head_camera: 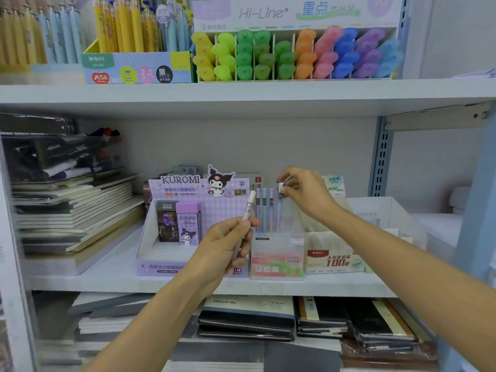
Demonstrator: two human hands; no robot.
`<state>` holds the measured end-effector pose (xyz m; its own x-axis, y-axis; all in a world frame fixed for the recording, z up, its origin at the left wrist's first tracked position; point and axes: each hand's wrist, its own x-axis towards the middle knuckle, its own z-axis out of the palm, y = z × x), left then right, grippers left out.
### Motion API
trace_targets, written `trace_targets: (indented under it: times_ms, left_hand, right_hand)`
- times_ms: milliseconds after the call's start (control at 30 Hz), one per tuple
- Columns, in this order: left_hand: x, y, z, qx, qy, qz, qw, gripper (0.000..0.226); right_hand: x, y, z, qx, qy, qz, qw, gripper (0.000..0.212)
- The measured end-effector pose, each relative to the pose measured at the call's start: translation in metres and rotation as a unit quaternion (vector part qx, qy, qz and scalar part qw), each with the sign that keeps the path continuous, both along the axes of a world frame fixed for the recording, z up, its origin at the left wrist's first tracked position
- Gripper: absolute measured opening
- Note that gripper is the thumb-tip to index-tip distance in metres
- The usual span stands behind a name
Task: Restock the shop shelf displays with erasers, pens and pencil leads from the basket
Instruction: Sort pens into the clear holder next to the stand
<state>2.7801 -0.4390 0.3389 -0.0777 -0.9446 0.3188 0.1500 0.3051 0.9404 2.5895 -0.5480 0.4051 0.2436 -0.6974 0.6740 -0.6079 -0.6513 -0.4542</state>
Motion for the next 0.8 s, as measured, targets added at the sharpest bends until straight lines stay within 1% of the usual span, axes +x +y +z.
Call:
trace_targets:
  times_ms: [67,133,233,300,333,367,400,433,467,500,533,600,700,733,800]
  left_hand:
    - [0.001,0.000,-0.001,-0.001,-0.004,-0.002,1.000,0.023]
    - [0.002,0.000,-0.002,-0.003,-0.015,0.001,1.000,0.025]
    - [0.003,0.001,0.000,-0.004,-0.025,0.012,1.000,0.024]
    - [0.002,0.002,0.001,-0.004,-0.025,0.018,1.000,0.023]
    - [0.002,0.003,0.002,-0.005,-0.021,0.021,1.000,0.023]
    - [0.001,0.003,0.002,-0.007,-0.019,0.025,0.999,0.022]
    - [0.000,0.004,0.003,-0.010,-0.020,0.029,0.999,0.022]
    - [-0.003,0.005,0.004,-0.014,-0.021,0.032,0.999,0.021]
    - [-0.007,0.006,0.006,-0.019,-0.021,0.033,0.999,0.021]
    - [-0.012,0.007,0.007,-0.024,-0.018,0.031,0.999,0.021]
    - [-0.018,0.008,0.009,-0.029,-0.017,0.028,0.999,0.021]
    - [-0.027,0.010,0.011,-0.038,-0.022,0.020,0.999,0.021]
    - [-0.032,0.015,0.013,-0.049,-0.026,0.023,0.998,0.021]
    - [-0.032,0.017,0.014,-0.061,-0.038,0.044,0.996,0.020]
    - [-0.029,0.018,0.011,-0.109,-0.105,0.123,0.981,0.019]
  right_hand:
    - [0.003,-0.003,-0.004,-0.049,0.037,-0.062,0.996,0.015]
    - [0.006,-0.004,-0.006,-0.077,0.080,-0.110,0.988,0.015]
    - [0.007,-0.004,-0.003,-0.062,0.120,-0.131,0.982,0.017]
    - [0.004,0.001,0.001,-0.047,0.118,-0.123,0.984,0.023]
    - [0.002,0.005,0.003,-0.043,0.096,-0.106,0.989,0.027]
    - [-0.001,0.010,0.005,-0.032,0.049,-0.072,0.996,0.028]
    - [-0.002,0.018,0.006,-0.005,-0.019,-0.017,1.000,0.028]
    - [-0.003,0.028,0.008,0.044,-0.092,0.053,0.993,0.026]
    - [-0.002,0.038,0.008,0.103,-0.146,0.121,0.976,0.023]
    - [0.001,0.048,0.007,0.153,-0.172,0.170,0.958,0.021]
    - [0.004,0.055,0.004,0.178,-0.176,0.202,0.947,0.019]
    - [0.010,0.067,-0.002,0.173,-0.180,0.233,0.940,0.015]
    - [0.008,0.072,-0.001,0.157,-0.223,0.240,0.932,0.007]
    - [0.004,0.072,0.002,0.153,-0.235,0.238,0.930,0.005]
    - [-0.005,0.068,0.010,0.129,-0.259,0.210,0.934,0.005]
